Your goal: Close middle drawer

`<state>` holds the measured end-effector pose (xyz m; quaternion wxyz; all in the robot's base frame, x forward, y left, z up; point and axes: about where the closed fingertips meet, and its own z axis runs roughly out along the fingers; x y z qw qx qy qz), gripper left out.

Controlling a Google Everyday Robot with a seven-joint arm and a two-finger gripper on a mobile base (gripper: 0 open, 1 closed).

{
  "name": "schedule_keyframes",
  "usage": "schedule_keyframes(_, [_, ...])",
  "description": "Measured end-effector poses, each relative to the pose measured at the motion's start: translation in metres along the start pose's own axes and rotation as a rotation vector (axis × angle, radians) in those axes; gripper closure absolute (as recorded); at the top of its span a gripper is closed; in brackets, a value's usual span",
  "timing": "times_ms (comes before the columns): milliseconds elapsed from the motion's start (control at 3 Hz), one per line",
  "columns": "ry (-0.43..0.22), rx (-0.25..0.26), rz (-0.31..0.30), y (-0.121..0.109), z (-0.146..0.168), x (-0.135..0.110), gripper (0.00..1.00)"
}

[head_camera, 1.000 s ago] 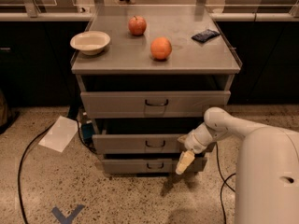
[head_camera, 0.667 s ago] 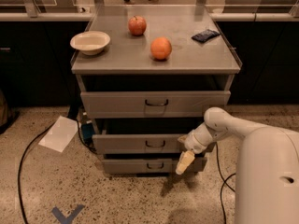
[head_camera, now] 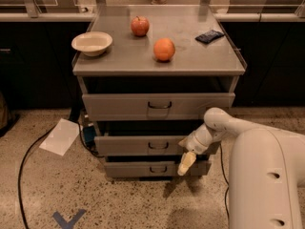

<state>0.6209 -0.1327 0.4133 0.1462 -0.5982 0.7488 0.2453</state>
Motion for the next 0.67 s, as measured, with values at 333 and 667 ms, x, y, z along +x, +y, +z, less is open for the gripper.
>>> schedule_keyframes(333, [0.001, 0.033, -0.002, -0.0195, -0.0069, -0.0043, 0.00])
schedule_keyframes(667, [-0.003, 0.040, -0.004, -0.0219, -0.0094, -0.0041, 0.00])
